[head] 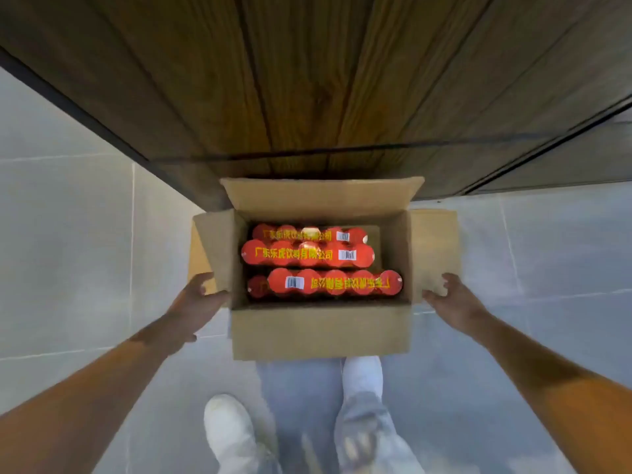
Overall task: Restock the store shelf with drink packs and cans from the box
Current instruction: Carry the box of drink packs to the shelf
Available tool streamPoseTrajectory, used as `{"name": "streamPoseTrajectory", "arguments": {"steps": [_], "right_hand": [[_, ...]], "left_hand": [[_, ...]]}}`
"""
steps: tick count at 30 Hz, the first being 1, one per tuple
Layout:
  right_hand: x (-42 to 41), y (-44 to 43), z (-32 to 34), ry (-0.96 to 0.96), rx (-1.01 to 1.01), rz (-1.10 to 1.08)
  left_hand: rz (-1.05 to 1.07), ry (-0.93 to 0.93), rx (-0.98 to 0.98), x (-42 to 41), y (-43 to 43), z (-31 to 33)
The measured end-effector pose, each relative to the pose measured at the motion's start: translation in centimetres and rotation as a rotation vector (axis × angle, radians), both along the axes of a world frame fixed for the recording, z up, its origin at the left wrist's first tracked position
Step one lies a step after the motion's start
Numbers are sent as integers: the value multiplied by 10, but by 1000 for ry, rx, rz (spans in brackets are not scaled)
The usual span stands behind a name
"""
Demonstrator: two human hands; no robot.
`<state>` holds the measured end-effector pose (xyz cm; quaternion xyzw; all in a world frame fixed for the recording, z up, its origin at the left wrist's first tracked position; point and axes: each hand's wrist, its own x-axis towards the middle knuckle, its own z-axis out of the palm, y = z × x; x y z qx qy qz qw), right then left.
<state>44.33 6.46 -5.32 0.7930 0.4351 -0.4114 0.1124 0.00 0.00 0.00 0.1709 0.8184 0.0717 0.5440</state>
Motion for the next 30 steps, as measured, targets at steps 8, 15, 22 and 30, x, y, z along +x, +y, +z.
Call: {"name": "streamPoseTrajectory", "arguments": {"steps": [8,15,22,30], "right_hand": [[-2,34,-64,138,3,-281],[-4,40,-112,387,-101,-468],[-17,55,-121,121,-86,-310],[-26,69,-108,-211,-27,100]], "left_hand": [[-5,48,-63,-4,34,-96],[188,-386,-103,-15,38,-163],[-60,-182,-106,-25,41,-168],[-232,178,-70,-14,51,-163]]}}
